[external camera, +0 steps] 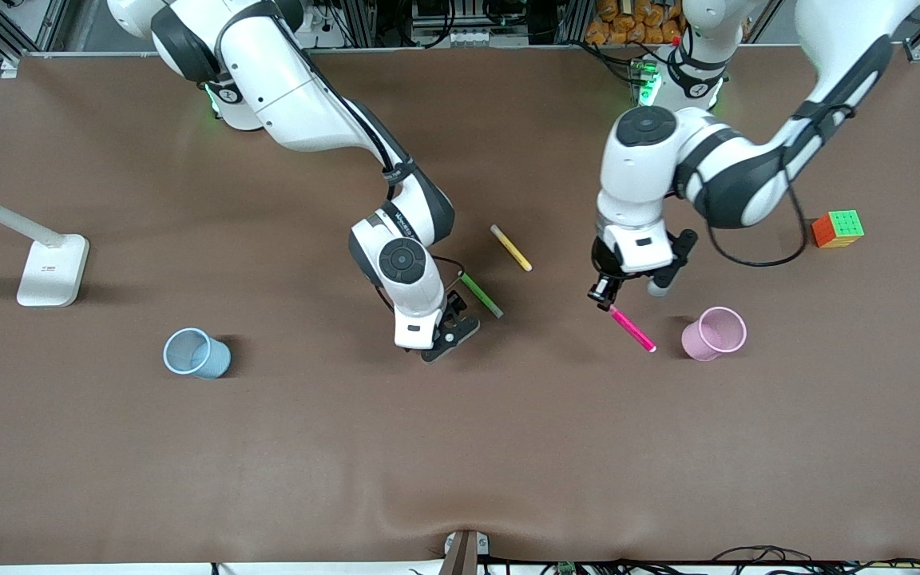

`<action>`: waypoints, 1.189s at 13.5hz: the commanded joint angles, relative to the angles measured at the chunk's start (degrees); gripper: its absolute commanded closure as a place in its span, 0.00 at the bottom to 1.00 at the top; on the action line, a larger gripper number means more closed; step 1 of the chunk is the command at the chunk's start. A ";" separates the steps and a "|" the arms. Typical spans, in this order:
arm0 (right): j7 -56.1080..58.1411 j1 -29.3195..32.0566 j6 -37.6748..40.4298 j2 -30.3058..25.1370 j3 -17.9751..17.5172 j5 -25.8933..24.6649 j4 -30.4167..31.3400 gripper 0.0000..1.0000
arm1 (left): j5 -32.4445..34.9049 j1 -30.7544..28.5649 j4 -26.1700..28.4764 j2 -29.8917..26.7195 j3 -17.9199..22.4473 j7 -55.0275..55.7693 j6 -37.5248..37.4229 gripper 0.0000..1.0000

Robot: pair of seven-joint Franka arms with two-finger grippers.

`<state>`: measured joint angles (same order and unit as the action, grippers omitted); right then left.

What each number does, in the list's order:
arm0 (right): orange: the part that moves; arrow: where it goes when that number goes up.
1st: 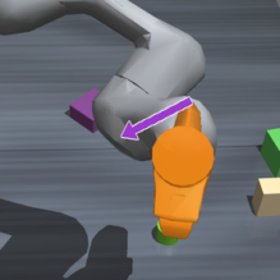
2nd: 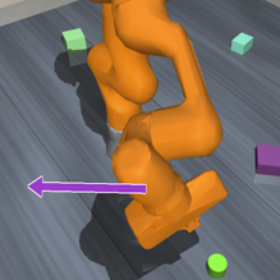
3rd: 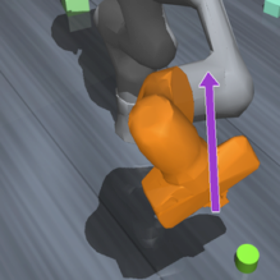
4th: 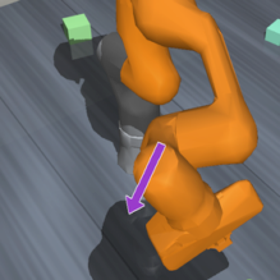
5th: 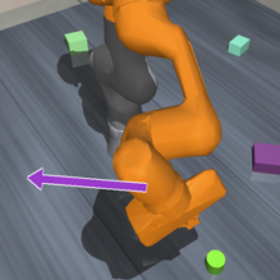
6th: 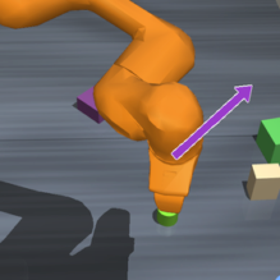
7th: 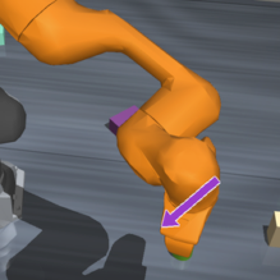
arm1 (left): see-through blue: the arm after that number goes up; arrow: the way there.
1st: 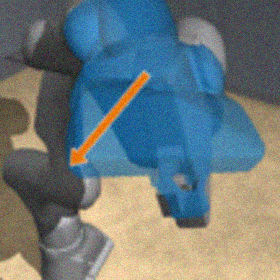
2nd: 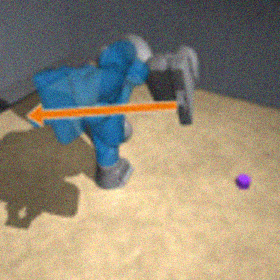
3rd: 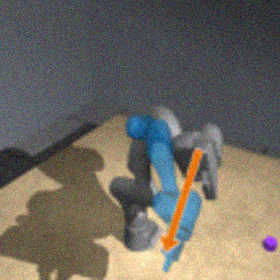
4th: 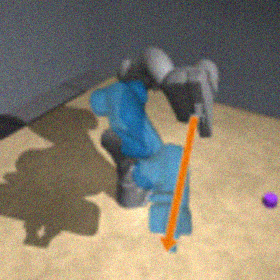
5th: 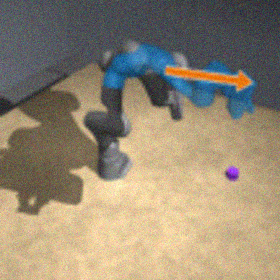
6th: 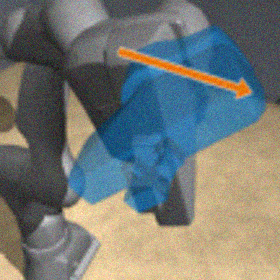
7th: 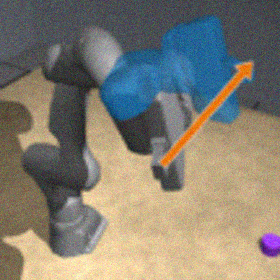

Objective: Place pink and blue markers in matching cups
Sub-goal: 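Close the left gripper on the pink marker and lift it, then carry the pink marker over the pink cup while the right gripper lifts the blue marker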

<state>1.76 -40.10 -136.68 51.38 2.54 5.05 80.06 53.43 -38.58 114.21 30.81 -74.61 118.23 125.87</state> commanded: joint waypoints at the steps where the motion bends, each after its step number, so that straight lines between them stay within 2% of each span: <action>1: -1.40 -0.42 0.10 0.82 0.27 -1.18 -1.31 0.19 | -3.50 -2.28 -1.18 -1.02 -1.85 -0.99 -0.19 1.00; 6: -1.40 -0.42 0.18 0.82 0.27 -1.18 -1.31 0.92 | -10.35 -3.77 -5.66 -0.93 -2.12 -4.58 -1.32 1.00; 7: -1.40 -0.42 0.27 0.82 0.27 -1.18 -1.31 1.00 | -12.54 -4.13 -6.63 -0.93 -2.29 -5.89 -1.94 1.00; 11: -1.32 -0.33 0.27 0.56 0.36 -1.27 -1.31 1.00 | -22.30 -10.53 -8.92 -0.84 -4.57 -14.67 -5.45 1.00; 14: -1.32 0.28 0.01 -0.14 0.27 -5.65 -1.57 1.00 | -27.66 -13.01 -10.14 -0.49 -4.84 -19.96 -5.90 1.00; 16: -1.14 0.46 -0.08 -0.67 0.27 -5.93 -1.66 1.00 | -30.31 -14.41 -10.85 -0.23 -4.76 -23.21 -6.34 1.00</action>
<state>1.57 -40.05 -136.92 51.30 3.11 0.76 78.99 25.69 -51.85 104.37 30.82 -78.46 97.57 121.21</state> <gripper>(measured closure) 0.837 0.837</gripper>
